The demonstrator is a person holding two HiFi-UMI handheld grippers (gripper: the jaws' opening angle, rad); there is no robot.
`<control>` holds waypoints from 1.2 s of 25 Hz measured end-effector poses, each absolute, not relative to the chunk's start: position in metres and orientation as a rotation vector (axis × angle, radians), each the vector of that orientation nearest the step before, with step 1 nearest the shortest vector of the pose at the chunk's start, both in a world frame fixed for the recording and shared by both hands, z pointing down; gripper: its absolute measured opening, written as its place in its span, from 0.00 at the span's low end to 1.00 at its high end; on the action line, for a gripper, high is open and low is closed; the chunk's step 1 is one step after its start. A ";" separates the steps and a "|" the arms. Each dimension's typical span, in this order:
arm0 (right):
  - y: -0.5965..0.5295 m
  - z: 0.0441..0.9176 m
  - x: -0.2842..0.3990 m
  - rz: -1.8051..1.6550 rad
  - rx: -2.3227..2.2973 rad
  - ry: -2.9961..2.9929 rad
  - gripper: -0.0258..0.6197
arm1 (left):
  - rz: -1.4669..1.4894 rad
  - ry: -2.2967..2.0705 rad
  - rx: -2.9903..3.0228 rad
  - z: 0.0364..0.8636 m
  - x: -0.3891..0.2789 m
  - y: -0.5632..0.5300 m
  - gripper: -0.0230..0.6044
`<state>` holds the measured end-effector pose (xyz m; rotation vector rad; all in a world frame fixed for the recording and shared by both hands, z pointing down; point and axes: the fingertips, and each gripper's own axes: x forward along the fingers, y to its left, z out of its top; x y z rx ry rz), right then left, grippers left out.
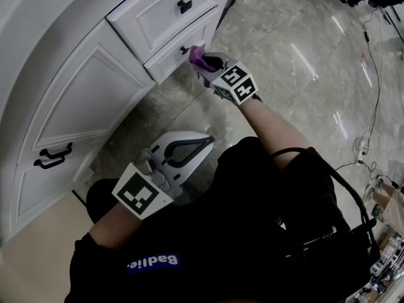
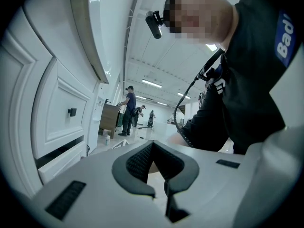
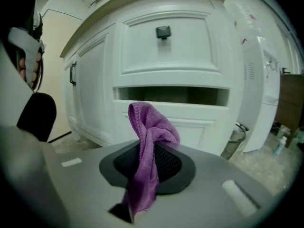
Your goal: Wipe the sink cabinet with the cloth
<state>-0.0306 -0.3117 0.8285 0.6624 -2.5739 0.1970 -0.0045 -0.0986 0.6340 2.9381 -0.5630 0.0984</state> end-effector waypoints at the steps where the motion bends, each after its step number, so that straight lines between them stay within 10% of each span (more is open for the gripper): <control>1: -0.324 0.831 -0.016 0.194 0.712 -2.555 0.15 | 0.105 -0.562 2.941 0.635 -0.004 -0.099 0.04; 11: -0.417 0.861 0.047 0.214 0.993 -2.419 0.15 | 0.160 -0.614 2.900 0.650 -0.007 -0.098 0.04; 30: -0.383 0.935 -0.035 0.280 0.800 -2.395 0.15 | 0.192 -0.578 2.891 0.672 -0.004 -0.096 0.04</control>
